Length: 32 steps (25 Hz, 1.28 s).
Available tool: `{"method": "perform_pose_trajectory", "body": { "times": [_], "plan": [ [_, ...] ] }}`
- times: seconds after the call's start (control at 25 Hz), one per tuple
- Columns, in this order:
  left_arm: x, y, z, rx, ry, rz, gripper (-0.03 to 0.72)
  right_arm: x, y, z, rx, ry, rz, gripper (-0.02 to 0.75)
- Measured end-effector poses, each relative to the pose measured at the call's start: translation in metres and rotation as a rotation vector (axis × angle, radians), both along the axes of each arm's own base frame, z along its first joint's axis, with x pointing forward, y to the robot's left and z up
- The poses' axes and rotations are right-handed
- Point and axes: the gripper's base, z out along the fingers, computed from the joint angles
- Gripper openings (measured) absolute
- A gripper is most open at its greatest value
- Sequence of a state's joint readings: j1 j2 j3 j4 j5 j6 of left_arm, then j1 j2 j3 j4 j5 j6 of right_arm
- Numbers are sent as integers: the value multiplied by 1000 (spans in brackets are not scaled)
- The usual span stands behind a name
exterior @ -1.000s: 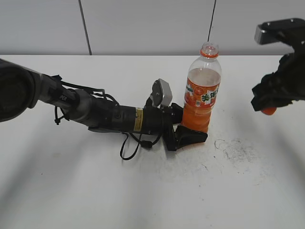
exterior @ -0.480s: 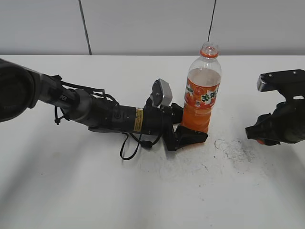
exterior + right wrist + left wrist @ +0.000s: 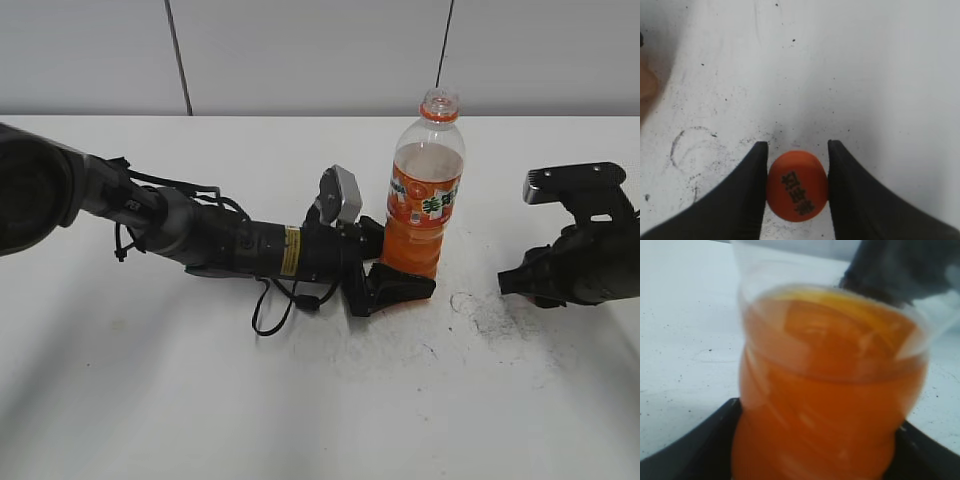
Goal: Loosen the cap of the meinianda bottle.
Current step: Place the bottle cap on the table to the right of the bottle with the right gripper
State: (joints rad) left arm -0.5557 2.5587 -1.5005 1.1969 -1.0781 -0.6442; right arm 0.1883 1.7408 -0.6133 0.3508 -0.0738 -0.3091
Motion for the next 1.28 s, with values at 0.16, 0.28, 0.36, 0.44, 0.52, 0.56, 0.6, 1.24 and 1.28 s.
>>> {"method": "perform_pose_trajectory", "body": {
  "times": [0.16, 0.28, 0.36, 0.44, 0.52, 0.56, 0.6, 1.24, 1.28],
  "plan": [
    [0, 0, 0, 0, 0, 0, 565, 1, 0, -5, 5, 10, -18, 270],
    [0, 0, 0, 0, 0, 0, 565, 1, 0, -7, 12, 14, -31, 270],
    [0, 0, 0, 0, 0, 0, 565, 1, 0, -9, 14, 19, -37, 270],
    [0, 0, 0, 1, 0, 0, 565, 1, 0, -9, 14, 20, -38, 272],
    [0, 0, 0, 1, 0, 0, 565, 1, 0, -10, 14, 21, -38, 282],
    [0, 0, 0, 1, 0, 0, 565, 1, 0, -10, 14, 20, -38, 285],
    [0, 0, 0, 1, 0, 0, 565, 1, 0, -10, 14, 20, -38, 290],
    [0, 0, 0, 5, -1, 1, 568, 0, 0, 3, 43, -8, -61, 475],
    [0, 0, -1, 7, -1, 3, 588, -1, 0, 7, 50, -10, -61, 475]
  ]
}}
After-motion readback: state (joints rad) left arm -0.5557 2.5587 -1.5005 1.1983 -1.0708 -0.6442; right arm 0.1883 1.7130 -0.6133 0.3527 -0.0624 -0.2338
